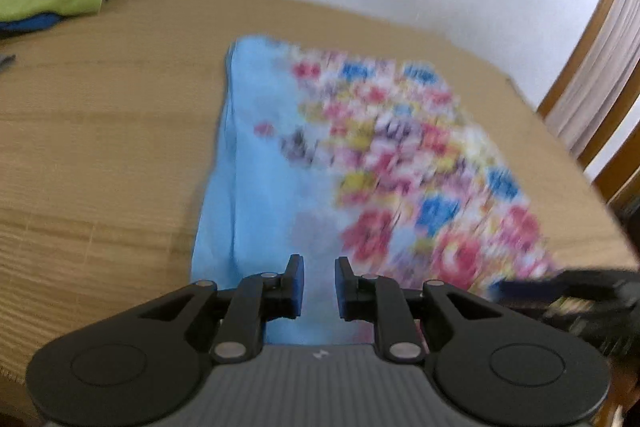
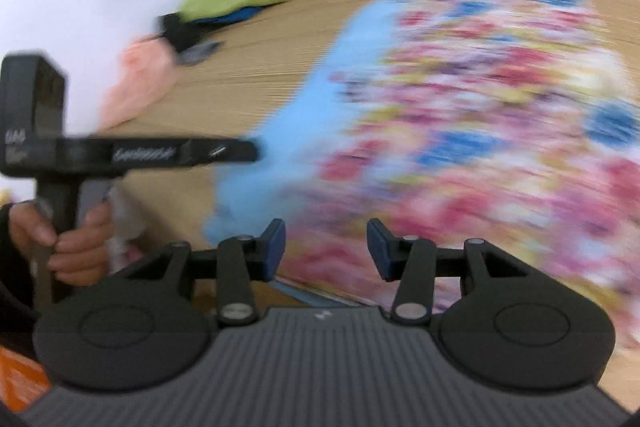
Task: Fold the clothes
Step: 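Open both grippers to release the folded scarf edge, then grasp the folded scarf edge with the right gripper while the left gripper grasps its other end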
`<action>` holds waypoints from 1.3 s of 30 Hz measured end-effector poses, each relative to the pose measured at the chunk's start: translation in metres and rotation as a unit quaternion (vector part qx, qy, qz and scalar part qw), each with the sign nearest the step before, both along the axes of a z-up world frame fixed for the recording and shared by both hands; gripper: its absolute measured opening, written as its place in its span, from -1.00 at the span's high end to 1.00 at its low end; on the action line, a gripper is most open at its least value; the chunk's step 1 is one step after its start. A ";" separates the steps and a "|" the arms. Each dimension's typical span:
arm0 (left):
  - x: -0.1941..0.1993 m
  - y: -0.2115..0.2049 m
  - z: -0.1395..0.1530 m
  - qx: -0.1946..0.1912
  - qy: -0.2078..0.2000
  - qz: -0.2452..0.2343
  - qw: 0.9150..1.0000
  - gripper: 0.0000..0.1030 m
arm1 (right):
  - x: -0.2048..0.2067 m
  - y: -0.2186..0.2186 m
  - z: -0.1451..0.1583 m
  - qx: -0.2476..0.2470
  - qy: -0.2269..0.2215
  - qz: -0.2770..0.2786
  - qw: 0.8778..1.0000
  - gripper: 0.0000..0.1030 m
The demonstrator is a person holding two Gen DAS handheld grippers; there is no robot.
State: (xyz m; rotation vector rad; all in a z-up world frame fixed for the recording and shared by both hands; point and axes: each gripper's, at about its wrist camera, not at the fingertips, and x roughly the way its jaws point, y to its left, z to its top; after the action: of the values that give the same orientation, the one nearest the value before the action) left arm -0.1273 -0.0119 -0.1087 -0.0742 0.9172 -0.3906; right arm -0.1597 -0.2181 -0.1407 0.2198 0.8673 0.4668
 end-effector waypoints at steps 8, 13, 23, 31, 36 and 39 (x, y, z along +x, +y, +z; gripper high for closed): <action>-0.018 0.018 -0.005 0.045 0.005 0.014 0.999 0.64 | -0.028 -0.070 -0.024 -0.008 0.026 -0.118 0.993 0.08; -0.033 0.018 0.012 0.043 -0.011 0.005 0.999 0.57 | -0.047 -0.111 -0.006 0.039 -0.004 -0.186 0.982 0.09; -0.047 -0.020 0.032 0.025 -0.052 -0.066 0.996 0.51 | -0.053 -0.160 -0.027 0.096 0.063 -0.280 0.953 0.05; -0.059 -0.115 0.024 0.015 -0.058 -0.187 0.981 0.43 | -0.042 -0.155 -0.032 0.078 0.047 -0.232 0.968 0.17; -0.070 -0.172 0.016 0.012 -0.074 -0.244 0.967 0.10 | -0.036 -0.168 -0.033 0.131 0.087 -0.228 0.961 0.90; -0.077 -0.205 0.010 0.017 -0.091 -0.268 0.959 0.08 | -0.032 -0.177 -0.020 0.169 0.089 -0.225 0.956 0.91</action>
State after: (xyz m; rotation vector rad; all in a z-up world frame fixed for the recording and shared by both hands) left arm -0.2048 -0.2166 -0.0985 0.2449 0.7510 -0.8703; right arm -0.1915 -0.3953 -0.1611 0.7671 0.8757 0.1649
